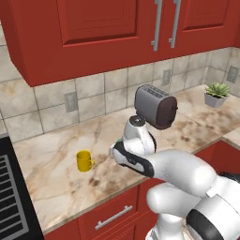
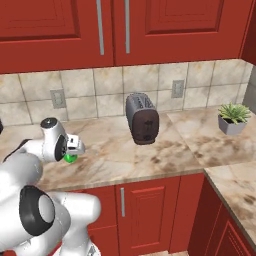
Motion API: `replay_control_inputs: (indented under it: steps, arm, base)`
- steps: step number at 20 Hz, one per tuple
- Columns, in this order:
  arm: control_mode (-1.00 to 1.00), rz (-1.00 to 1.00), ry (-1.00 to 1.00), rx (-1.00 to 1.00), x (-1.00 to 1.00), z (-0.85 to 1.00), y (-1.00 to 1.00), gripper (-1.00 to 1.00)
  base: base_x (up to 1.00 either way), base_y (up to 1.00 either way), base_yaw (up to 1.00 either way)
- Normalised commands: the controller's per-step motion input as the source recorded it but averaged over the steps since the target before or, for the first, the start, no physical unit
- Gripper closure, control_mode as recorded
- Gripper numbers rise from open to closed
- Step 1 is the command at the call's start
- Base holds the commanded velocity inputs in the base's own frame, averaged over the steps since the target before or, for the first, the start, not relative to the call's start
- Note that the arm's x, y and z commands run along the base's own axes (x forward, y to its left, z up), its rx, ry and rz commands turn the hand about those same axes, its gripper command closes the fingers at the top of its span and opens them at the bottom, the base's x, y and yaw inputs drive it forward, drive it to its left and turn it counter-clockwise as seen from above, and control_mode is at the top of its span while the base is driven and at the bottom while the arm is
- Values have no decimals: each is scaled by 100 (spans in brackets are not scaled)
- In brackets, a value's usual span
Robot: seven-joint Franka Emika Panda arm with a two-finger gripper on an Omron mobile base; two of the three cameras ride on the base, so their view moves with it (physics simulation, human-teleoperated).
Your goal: Clear the mugs and bowl far away from the sink.
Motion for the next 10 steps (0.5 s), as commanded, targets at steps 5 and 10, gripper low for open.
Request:
replay_control_inputs:
  steps: [5, 10]
  arm:
    - [-100, 0, 3, -2, 59, -22, 21, 100]
    - [-100, 0, 1, 0, 37, -25, 0, 100]
  base:
    - [0, 0, 0]
    - [0, 0, 0]
